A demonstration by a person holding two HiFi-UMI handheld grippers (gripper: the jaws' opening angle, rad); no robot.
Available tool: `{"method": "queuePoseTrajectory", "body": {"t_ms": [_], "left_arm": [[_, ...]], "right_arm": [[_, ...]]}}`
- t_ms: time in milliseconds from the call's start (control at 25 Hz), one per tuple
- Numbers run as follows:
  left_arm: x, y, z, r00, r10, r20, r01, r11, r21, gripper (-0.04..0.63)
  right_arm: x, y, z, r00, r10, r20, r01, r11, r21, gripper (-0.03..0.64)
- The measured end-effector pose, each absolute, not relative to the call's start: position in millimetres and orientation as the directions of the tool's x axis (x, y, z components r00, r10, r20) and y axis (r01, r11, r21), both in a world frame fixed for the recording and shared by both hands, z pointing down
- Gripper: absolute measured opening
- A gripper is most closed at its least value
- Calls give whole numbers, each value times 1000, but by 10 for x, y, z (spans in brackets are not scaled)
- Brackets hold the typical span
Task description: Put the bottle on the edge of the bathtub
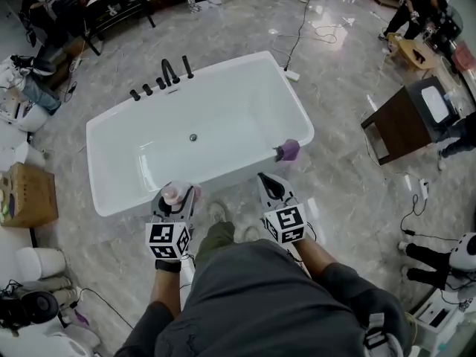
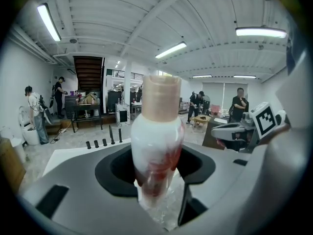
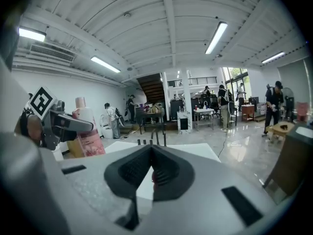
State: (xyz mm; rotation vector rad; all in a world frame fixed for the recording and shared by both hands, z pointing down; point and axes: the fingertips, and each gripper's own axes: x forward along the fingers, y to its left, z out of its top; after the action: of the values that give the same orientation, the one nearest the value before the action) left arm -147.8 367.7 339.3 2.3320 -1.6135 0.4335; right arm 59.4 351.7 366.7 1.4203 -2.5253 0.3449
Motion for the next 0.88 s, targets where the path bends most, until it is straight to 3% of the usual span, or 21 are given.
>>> {"method": "queuePoseTrajectory", "body": {"t_ms": [440, 880], "left_arm": [[-1573, 2663, 3546, 394, -832, 392, -915, -396, 79, 224], [-1907, 1434, 3734, 471, -787, 399, -877, -467, 115, 224]], "right_arm": [[581, 2721, 3731, -435, -827, 356, -893, 445, -58, 2], [1, 1811, 3810, -396, -818, 417, -906, 422, -31, 2]]}}
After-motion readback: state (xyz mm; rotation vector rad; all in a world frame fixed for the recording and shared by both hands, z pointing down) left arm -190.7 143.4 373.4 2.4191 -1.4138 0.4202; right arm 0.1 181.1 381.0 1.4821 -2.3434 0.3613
